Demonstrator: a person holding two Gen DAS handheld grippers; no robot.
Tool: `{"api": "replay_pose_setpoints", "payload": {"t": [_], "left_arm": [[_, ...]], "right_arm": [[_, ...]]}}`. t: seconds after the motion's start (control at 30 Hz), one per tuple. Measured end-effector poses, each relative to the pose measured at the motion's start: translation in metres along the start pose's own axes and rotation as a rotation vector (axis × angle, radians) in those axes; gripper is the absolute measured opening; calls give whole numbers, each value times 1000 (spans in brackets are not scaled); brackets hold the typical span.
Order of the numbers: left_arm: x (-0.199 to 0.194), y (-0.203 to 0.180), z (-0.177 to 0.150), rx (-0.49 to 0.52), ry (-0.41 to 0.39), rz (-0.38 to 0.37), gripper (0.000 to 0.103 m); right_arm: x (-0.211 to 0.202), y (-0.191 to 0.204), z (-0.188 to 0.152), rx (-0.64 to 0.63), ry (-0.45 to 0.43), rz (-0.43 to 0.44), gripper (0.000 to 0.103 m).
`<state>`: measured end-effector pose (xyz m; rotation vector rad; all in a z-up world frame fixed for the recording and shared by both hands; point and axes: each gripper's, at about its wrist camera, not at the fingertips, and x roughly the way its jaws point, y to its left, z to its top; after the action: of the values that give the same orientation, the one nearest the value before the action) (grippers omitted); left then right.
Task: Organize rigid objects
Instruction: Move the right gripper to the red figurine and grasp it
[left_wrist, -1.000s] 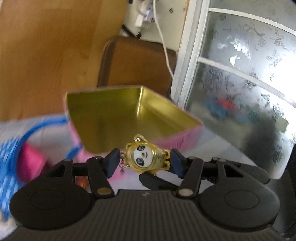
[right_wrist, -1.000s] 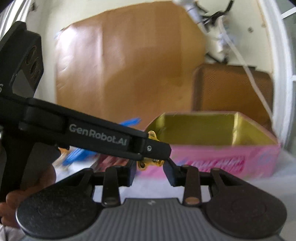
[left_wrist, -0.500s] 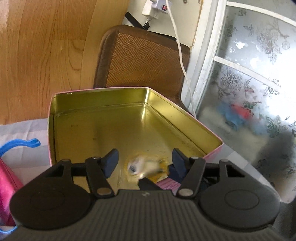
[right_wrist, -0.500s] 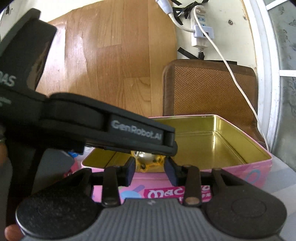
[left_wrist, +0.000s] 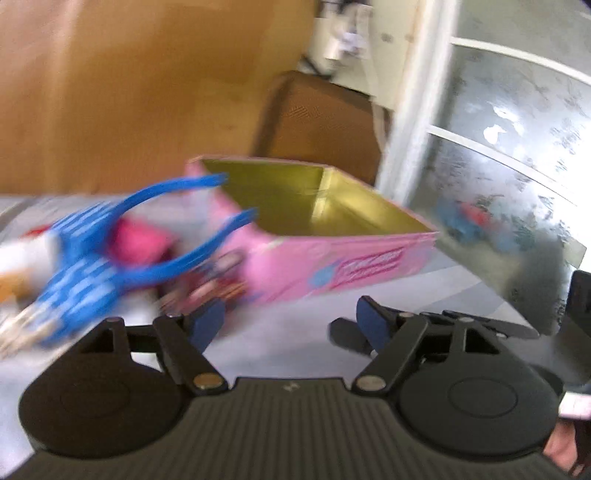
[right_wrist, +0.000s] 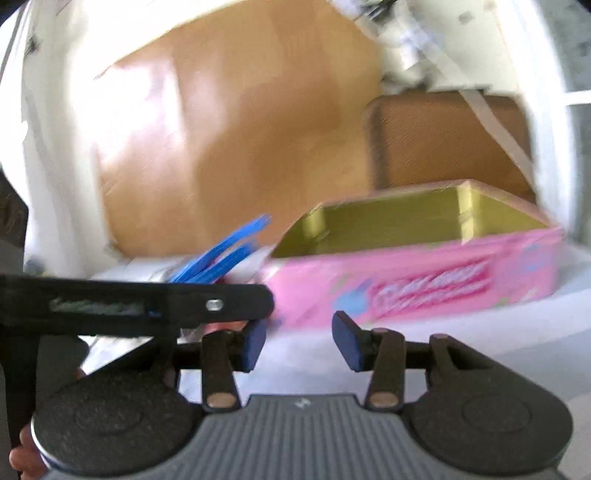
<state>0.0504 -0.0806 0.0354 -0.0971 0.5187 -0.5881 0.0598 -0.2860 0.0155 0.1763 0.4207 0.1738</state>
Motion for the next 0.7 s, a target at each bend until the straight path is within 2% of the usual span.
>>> {"api": "replay_pose_setpoints", "payload": {"t": [0.17, 0.3, 0.5, 0.63, 0.7], "left_arm": [[-33, 57, -15, -105, 13, 155, 80], [-42, 87, -22, -165, -1, 234, 80], [-42, 105, -22, -260, -18, 206, 80], [-44, 109, -25, -287, -22, 179, 80], [-48, 107, -28, -281, -30, 175, 80]], "right_arm": [[16, 40, -10, -73, 57, 75, 36], [34, 57, -6, -110, 96, 97, 36], [68, 66, 0, -156, 155, 39, 37], [95, 69, 11, -191, 182, 24, 49], [104, 70, 14, -204, 191, 20, 48]]}}
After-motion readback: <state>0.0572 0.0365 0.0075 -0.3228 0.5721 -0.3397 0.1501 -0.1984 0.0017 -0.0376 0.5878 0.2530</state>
